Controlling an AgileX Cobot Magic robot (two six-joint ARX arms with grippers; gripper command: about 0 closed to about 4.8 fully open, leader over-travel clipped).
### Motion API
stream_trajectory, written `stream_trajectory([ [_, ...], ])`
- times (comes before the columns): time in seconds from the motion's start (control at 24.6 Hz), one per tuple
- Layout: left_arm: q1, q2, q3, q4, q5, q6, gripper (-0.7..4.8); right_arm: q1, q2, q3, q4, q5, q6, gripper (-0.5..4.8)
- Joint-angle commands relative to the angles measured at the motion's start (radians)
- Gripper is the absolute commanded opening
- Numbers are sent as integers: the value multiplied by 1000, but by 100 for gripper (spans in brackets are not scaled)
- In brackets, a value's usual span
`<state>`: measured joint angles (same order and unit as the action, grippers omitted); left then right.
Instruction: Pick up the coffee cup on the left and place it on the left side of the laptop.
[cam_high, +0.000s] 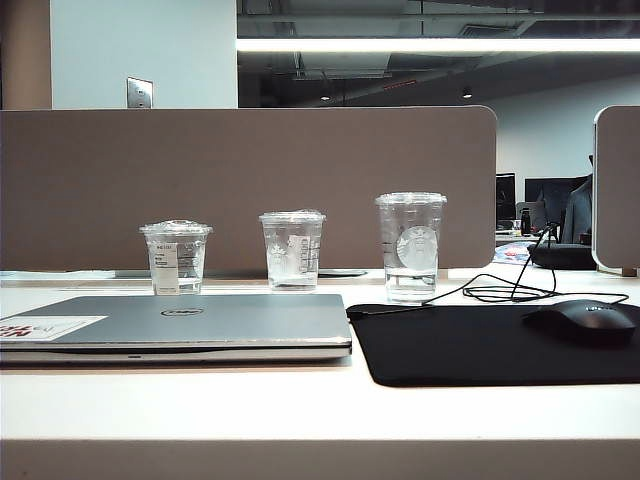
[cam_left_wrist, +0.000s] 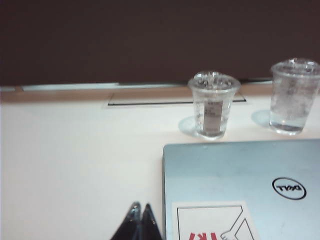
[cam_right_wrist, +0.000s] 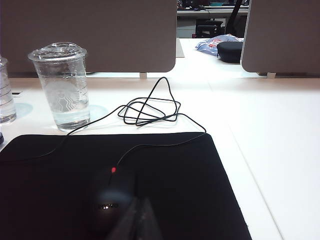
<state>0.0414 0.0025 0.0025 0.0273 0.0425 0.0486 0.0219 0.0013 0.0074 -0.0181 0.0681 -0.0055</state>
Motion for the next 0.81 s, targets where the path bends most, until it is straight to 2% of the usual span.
stream_trajectory([
  [0.04,1,0,4,25,3,-3,-5,1,-2,-6,14,-3,-2,-3],
  [0.29,1,0,4,26,3,-6,-5,1,-2,-2,17,-3,-2,-3],
  [0.37,1,0,15,24,-13,-68,-5,1,-2,16,19,-3,10,-3],
  [0.49,1,7,53,11,-80,-94,-5,1,2,81,-14,-3,10,-3],
  [0.81,1,206,171,67,-74,-94,-5,2,25,221,-17,-24,9,-3],
])
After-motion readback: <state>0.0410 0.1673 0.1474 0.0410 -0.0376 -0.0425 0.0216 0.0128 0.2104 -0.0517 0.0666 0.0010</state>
